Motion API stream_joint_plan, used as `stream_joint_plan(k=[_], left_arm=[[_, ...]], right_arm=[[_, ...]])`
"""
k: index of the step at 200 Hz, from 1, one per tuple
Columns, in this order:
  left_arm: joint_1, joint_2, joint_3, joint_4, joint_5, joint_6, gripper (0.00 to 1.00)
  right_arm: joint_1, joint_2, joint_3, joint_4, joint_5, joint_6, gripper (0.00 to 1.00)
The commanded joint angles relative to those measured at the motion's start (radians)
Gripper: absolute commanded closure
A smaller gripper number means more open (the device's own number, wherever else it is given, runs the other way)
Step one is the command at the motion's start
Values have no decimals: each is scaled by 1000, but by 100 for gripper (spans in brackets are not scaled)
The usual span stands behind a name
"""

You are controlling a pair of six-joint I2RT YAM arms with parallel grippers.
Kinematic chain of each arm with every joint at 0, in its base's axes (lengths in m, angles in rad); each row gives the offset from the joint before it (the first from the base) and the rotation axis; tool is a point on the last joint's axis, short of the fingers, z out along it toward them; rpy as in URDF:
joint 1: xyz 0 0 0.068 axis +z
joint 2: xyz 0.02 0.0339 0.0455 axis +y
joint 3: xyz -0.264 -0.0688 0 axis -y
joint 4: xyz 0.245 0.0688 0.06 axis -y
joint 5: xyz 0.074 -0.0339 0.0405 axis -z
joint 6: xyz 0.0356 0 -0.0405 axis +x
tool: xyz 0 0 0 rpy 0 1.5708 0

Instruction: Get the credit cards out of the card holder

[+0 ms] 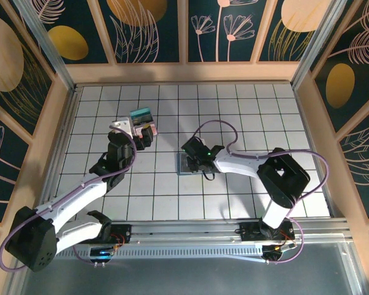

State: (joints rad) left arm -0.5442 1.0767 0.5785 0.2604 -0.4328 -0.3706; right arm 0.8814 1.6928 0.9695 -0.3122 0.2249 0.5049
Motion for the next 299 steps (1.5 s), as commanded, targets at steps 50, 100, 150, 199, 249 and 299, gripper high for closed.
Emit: stream_joint_plan(k=[50,100,150,199,249,299], left_arm=[[-122,87,29,5,-149,66,1],[-240,224,54,-10,-229,97,1],[-356,411,108,-15,-287,95,1],[-421,551,159,28,-270,99,1],[-456,631,211,45,-230,120,1],[-490,724,287,55,-217,132,1]], right_arm=[[-46,-81,-54,-9,50,21,69],[-84,-116,-106,13,35,23,68],[-101,-148,-140,40,21,26,68],[-113,-170,-158,54,12,29,68],[-150,-227,-185,53,13,38,68],[-228,-386,-237,40,67,82,61]])
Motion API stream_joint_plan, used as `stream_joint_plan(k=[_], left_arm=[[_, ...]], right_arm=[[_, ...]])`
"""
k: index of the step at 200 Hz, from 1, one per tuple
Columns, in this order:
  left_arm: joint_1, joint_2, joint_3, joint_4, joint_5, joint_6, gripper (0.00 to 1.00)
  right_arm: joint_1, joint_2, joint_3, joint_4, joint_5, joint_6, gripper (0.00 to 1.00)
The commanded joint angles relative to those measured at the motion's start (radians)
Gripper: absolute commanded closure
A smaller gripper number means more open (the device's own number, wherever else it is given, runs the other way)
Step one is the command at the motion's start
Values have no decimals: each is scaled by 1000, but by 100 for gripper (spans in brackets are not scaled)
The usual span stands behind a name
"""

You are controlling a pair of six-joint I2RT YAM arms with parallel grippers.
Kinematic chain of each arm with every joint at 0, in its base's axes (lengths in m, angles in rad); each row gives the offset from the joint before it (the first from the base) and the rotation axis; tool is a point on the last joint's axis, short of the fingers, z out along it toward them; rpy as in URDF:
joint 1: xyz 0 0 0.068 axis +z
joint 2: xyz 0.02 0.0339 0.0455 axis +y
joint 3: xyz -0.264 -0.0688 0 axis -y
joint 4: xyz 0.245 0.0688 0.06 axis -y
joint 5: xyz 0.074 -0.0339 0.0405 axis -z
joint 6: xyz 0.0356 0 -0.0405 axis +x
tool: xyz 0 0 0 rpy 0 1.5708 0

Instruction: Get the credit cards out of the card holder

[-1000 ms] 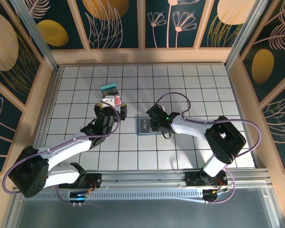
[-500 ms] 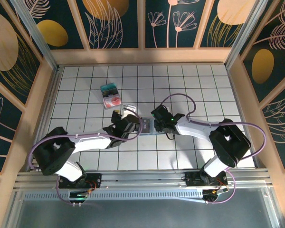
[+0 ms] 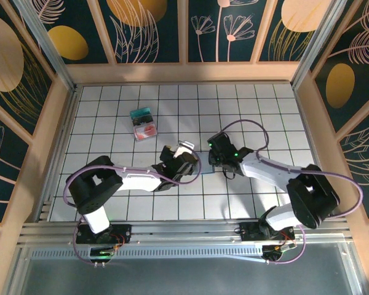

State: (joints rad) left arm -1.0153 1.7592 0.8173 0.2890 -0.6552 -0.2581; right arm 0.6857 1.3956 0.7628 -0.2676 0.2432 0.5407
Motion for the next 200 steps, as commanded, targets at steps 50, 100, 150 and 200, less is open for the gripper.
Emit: stream_joint_plan(k=[50,100,150,200], left_arm=[[-29,44,99,-41,-76,-146,1],[0,-40,73,-212,-112,-342,1],[69,-133,-7,-297,-33,-408,1],[71,-95,-13,-332,17,-438,1]], right_arm=[[-70,-234,-67,16,35,74,54],[-77,-211,-29,22,-79,64,57],[-72,-93,1,113,-288,93,61],[-8,49,44,158,-374,129,66]])
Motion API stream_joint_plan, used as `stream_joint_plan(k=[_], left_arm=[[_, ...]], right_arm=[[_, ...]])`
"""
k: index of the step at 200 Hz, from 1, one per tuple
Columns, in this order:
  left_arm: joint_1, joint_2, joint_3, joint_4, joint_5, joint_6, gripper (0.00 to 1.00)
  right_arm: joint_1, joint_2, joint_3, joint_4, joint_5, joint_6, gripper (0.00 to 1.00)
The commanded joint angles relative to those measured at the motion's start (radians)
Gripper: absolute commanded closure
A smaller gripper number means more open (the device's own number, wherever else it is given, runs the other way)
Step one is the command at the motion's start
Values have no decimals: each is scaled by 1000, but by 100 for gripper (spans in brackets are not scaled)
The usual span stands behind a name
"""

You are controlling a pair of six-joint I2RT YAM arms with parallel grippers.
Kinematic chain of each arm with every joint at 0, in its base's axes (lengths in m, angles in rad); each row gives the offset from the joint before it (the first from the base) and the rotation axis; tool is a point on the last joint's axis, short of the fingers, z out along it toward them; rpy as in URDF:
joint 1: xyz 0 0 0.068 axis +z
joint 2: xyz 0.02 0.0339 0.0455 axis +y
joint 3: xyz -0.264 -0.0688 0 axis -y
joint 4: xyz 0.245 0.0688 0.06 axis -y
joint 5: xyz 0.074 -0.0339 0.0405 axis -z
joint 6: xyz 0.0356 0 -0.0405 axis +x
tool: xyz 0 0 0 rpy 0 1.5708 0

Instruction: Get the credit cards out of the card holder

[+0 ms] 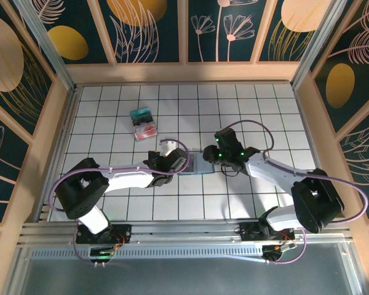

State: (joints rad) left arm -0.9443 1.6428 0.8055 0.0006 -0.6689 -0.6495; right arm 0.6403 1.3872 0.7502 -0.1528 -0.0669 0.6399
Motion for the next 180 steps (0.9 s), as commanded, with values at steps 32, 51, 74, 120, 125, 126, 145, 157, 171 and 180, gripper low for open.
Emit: stream_joint_plan(k=[32,51,74,120,125,126,145,157,171,180], left_arm=[[-1,42,6,-72,26,-67,1],[3,44,1,-85,16,-78,1],[7,47,-8,-84,19,-88,1],[14,64,-14,-67,44,-95,1],[15,92,-15,-66,45,-96,1],[16,93,-14,-65,46,-96,1],[17,108,-13,-62,51,-93,1],[18,119,-12,-60,53,-90,1],[18,129,-12,-62,56,-90,1],[20,133,-12,-65,58,-92,1]], right_arm=[[80,144,100,44,-74,34,67],[90,175,109,57,-87,38,67],[91,210,115,73,-104,39,67],[91,255,124,92,-124,32,68],[91,260,126,91,-123,32,68],[91,261,127,91,-123,32,68],[91,275,129,90,-125,26,68],[91,284,129,90,-123,23,68],[91,292,131,87,-118,23,68],[91,299,131,86,-117,21,68]])
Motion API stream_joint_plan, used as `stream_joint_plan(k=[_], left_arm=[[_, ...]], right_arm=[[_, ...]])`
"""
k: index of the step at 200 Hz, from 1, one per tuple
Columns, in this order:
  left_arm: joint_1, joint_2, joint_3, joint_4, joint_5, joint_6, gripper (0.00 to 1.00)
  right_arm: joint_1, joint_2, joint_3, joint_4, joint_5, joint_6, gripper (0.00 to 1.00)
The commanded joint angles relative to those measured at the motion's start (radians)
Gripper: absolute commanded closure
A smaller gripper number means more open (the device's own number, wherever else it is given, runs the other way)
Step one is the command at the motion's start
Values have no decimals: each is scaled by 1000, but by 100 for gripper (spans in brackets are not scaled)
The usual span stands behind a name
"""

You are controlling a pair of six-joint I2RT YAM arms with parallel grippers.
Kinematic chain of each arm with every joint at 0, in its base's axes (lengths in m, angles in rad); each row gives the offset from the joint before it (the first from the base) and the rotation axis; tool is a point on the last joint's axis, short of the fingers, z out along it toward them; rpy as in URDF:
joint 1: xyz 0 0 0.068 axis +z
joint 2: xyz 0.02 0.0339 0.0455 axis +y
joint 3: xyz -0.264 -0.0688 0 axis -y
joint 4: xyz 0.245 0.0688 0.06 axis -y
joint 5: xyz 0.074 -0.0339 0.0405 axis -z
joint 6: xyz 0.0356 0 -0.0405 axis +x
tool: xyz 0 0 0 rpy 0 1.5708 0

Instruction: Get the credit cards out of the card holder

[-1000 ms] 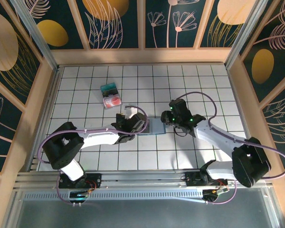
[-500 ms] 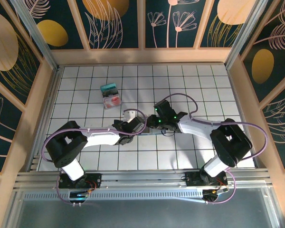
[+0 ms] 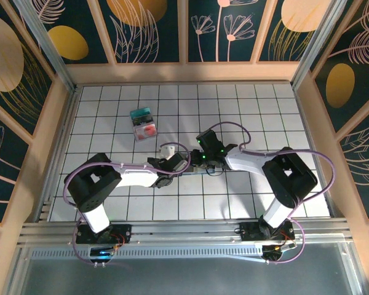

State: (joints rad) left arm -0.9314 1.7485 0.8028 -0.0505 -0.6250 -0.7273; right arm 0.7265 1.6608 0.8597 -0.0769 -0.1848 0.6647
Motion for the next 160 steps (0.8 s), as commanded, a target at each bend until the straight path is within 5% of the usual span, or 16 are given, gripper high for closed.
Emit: stream_joint_plan(k=[1,71,160], left_arm=[[7,27,-10,-14,14,-14,1],[6,33,-14,-18,30,6,1],[7,36,-10,-25,54,16,1]], right_arm=[[5,26,21,11,1,-4,68],[-6,51,16,35,-12,-14,71],[-66,15,-100,283,-226,28,76]])
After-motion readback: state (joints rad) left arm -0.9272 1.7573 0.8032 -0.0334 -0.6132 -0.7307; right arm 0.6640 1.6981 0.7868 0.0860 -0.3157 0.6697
